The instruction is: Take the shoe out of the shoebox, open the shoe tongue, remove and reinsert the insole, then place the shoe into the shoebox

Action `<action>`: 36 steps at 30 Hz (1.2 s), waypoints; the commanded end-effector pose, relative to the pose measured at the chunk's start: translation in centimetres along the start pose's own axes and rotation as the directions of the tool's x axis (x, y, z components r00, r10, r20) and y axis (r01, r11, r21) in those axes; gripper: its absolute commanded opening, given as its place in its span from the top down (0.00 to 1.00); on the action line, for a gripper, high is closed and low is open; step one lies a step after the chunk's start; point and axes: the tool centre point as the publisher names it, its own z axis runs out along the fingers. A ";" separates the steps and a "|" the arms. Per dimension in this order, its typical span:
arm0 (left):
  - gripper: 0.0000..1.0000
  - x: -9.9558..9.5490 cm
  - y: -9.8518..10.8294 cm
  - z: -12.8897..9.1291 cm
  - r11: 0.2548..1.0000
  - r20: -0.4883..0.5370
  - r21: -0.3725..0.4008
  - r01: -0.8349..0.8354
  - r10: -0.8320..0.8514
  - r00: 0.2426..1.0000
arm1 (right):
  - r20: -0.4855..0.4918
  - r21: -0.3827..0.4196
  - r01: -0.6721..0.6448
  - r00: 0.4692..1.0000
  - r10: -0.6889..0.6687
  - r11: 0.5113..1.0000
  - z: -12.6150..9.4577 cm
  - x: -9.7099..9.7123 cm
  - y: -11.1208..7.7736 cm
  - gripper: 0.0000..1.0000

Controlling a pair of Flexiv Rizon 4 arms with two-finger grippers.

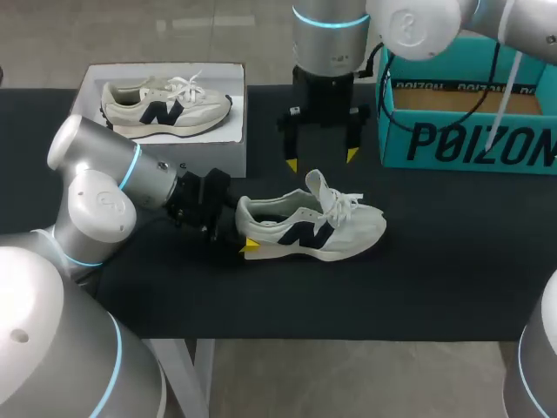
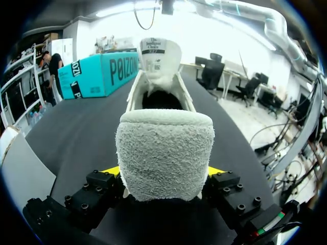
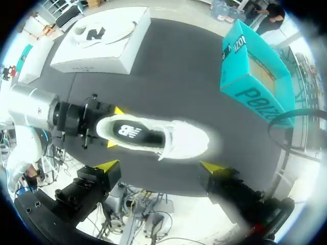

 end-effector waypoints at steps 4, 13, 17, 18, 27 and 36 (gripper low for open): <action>1.00 -0.1 0.1 0.4 1.000 0.000 -0.002 0.000 0.000 1.000 | -0.332 -0.105 0.679 0.664 -0.670 0.726 0.4 0.6 -1.0 0.00; 1.00 -0.1 0.1 0.4 1.000 0.000 -0.002 0.000 0.000 1.000 | -0.332 -0.105 0.679 0.664 -0.670 0.726 0.4 0.6 -1.0 0.00; 1.00 -0.1 0.1 0.4 1.000 0.000 -0.002 0.000 0.000 1.000 | -0.332 -0.105 0.679 0.664 -0.670 0.726 0.4 0.6 -1.0 0.00; 1.00 -0.1 0.1 0.4 1.000 0.000 -0.002 0.000 0.000 1.000 | -0.282 -0.047 0.748 0.625 -0.728 0.662 0.3 1.7 -0.2 0.00; 1.00 -0.1 0.1 0.4 1.000 0.000 -0.002 0.000 0.000 1.000 | -0.152 0.255 0.949 0.228 -0.962 0.185 1.7 4.7 1.1 0.13; 1.00 -0.1 0.1 0.4 1.000 0.000 -0.002 0.000 0.000 1.000 | -0.155 0.246 0.956 0.200 -0.968 0.158 2.6 4.1 1.2 1.00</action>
